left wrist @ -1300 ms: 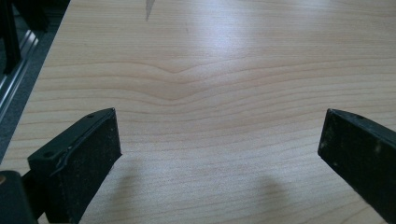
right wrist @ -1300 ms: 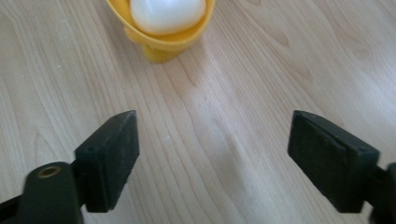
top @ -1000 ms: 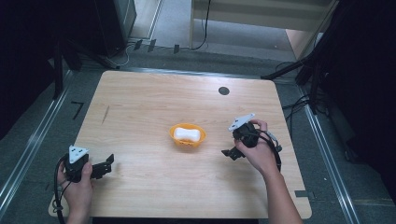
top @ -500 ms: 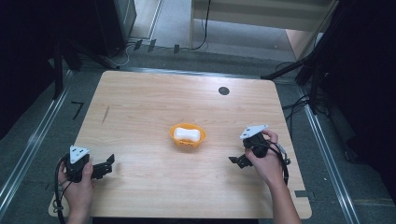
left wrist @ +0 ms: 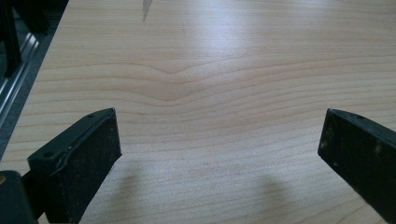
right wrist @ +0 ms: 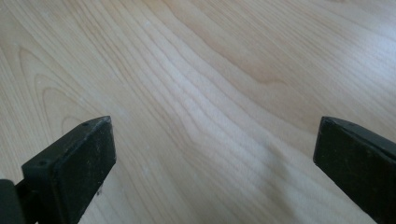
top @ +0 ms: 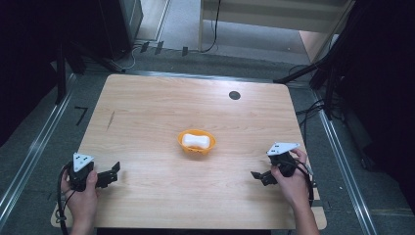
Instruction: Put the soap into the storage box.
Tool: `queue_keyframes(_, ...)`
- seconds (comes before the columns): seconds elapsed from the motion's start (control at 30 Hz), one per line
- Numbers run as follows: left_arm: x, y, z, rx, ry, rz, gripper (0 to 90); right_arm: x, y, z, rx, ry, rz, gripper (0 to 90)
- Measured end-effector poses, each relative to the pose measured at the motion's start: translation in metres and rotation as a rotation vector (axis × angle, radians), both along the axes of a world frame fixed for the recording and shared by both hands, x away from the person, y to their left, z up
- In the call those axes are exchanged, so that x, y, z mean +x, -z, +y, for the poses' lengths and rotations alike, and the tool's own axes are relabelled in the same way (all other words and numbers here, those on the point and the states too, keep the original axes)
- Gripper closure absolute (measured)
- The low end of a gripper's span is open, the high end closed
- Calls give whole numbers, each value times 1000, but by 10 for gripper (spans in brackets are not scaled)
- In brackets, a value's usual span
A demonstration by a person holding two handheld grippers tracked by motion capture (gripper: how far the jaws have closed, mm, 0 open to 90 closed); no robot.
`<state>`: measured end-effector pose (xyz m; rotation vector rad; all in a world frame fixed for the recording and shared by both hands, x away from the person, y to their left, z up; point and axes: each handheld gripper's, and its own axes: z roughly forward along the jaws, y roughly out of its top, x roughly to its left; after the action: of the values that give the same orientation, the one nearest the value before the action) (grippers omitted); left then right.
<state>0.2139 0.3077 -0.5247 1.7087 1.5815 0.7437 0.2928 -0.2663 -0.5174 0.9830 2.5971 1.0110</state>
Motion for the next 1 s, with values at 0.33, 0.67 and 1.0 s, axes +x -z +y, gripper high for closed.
queue_keyframes(0.33, 0, 0, 0, -1, 0, -1, 0, -22, 18, -25, 57, 47, 5, 0)
queue_keyframes(0.67, 0, 0, 0, -1, 0, -2, 0, -44, 26, -47, 120, 94, -16, 0)
queue_keyframes(1.0, 0, 0, 0, -5, 3, -5, 0, -64, 31, -70, 181, 142, -38, 0)
